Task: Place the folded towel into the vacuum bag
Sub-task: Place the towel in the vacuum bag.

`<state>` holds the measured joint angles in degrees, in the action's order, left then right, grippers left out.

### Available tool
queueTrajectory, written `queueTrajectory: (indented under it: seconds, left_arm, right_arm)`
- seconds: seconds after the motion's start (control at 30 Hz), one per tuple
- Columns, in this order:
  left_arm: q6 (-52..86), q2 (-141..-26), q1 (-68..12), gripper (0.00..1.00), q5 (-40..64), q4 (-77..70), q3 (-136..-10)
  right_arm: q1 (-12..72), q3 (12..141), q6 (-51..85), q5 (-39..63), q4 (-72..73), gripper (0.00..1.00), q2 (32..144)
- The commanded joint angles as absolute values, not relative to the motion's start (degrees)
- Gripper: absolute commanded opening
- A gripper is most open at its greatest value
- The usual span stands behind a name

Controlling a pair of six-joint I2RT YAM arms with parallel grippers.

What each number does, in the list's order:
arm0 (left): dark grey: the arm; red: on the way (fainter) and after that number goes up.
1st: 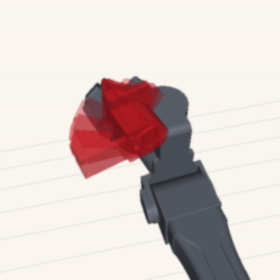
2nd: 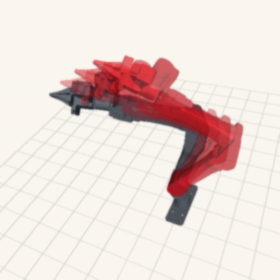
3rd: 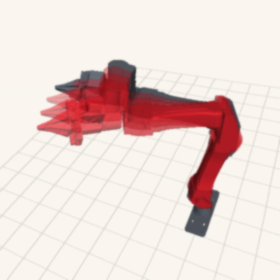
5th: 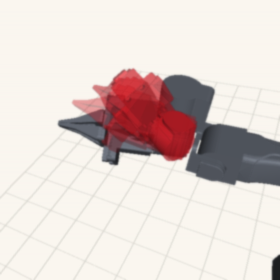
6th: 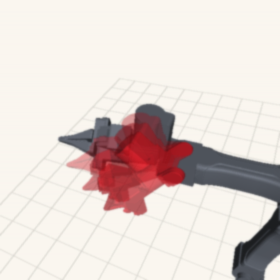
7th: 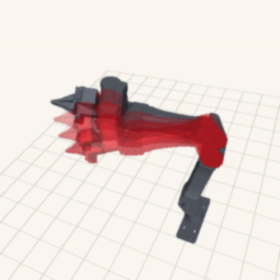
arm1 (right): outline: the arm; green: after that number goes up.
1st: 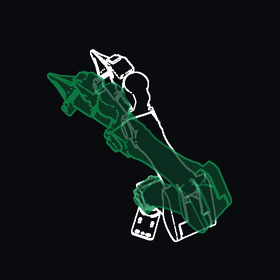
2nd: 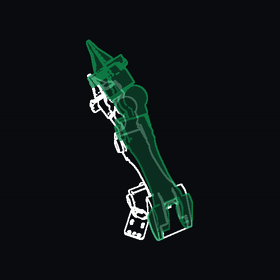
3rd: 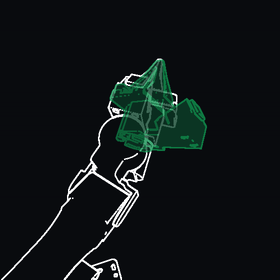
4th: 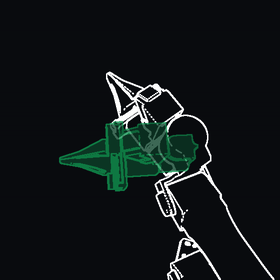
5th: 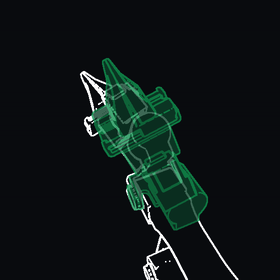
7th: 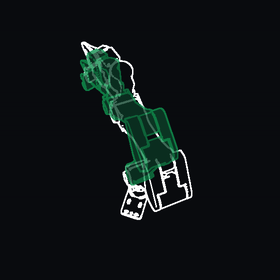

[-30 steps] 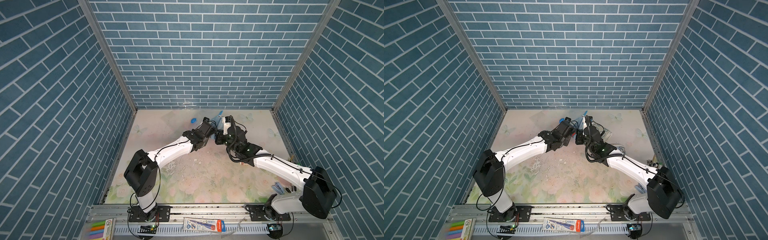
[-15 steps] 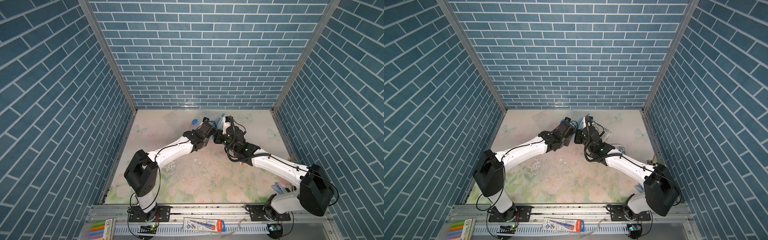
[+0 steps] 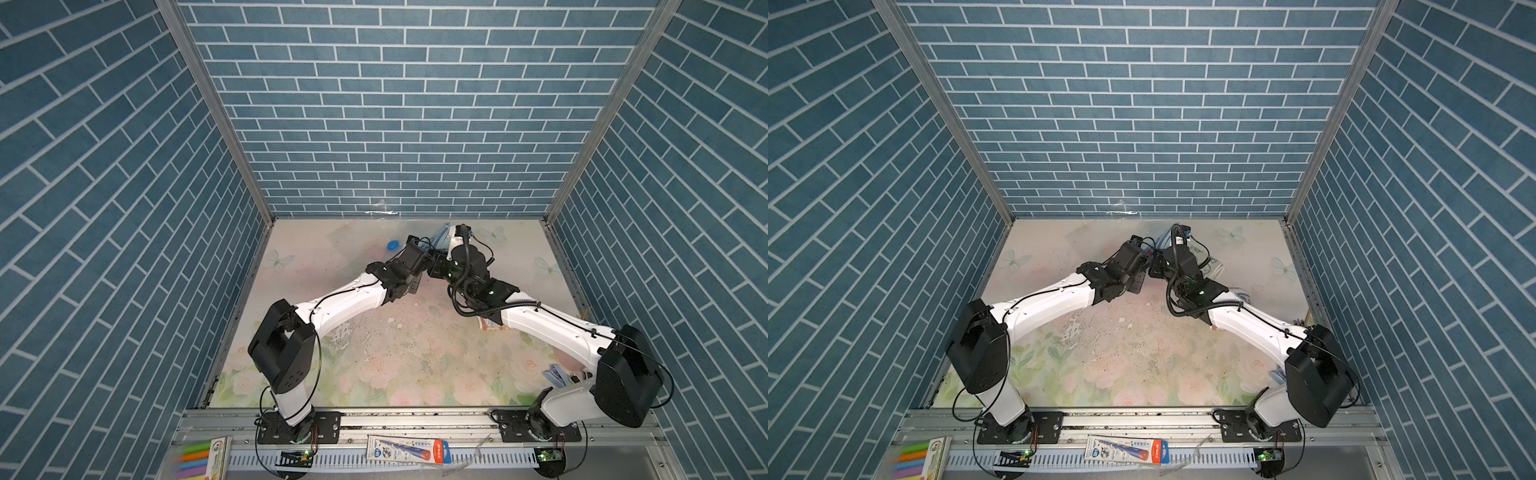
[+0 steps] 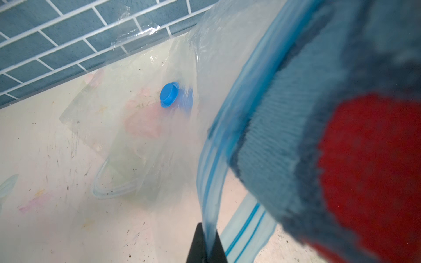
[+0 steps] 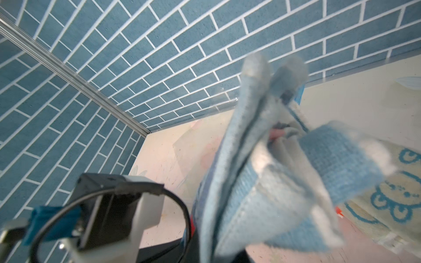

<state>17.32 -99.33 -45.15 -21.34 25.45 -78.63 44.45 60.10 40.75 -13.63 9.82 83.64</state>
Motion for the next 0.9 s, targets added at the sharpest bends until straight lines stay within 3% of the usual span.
queueTrajectory:
  seconds: [0.0,0.43,0.87]
  left_arm:
    - [18.02,-97.68,-45.35,0.0,-20.48,25.07,-79.58]
    - [19.89,-96.92,-42.36,0.0,-17.71,25.31,-79.93]
    - [20.08,-96.68,-42.36,0.0,-16.72,25.05,-79.27]
  right_arm:
    - [44.24,60.97,43.27,-10.58,11.74,0.0,84.98]
    - [43.6,56.57,44.46,-1.78,11.29,0.0,86.01]
    - [40.96,51.51,44.92,13.45,25.98,0.0,85.05]
